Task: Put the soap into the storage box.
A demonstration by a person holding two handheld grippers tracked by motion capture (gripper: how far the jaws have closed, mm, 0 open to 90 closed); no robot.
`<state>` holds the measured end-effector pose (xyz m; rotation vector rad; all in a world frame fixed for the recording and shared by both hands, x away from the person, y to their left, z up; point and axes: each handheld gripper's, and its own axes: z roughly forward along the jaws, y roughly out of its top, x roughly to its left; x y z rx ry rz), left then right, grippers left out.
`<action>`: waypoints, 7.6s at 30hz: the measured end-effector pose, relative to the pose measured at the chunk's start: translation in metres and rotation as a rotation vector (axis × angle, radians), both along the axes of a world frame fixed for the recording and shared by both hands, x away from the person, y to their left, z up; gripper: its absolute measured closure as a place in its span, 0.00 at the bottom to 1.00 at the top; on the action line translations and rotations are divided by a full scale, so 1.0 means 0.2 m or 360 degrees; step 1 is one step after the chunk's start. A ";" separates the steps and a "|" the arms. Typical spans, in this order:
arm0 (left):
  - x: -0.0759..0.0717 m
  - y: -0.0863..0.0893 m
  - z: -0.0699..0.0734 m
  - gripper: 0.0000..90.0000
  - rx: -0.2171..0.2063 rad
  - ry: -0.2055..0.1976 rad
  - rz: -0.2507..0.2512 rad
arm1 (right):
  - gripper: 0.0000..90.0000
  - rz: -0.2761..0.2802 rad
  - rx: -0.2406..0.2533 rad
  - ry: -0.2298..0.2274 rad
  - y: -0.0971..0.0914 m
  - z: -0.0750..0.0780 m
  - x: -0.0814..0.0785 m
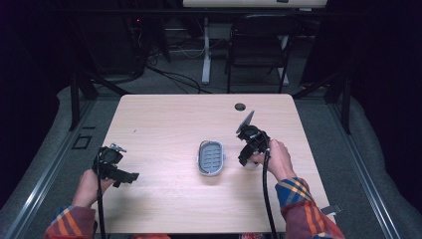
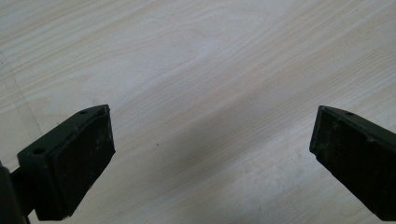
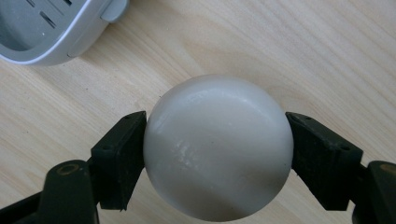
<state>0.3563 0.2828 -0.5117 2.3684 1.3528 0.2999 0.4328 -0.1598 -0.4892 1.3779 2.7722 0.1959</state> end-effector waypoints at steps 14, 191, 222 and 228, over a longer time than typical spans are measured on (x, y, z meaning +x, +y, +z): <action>0.00 0.00 0.00 0.00 0.0004 -0.0003 -0.0007 | 0.26 0.0042 0.0004 -0.0020 0.08 0.05 0.02; 0.01 -0.01 -0.01 0.00 0.0018 0.0019 -0.0031 | 0.00 0.0138 0.0162 -0.0228 0.14 0.21 -0.02; 0.00 -0.02 -0.01 0.00 0.0025 0.0020 -0.0036 | 0.01 -0.0161 0.0090 -0.0211 -0.39 0.00 -0.25; 0.01 -0.02 -0.01 0.00 0.0025 0.0013 -0.0047 | 0.01 -0.0224 0.0129 -0.0144 -0.45 -0.10 -0.27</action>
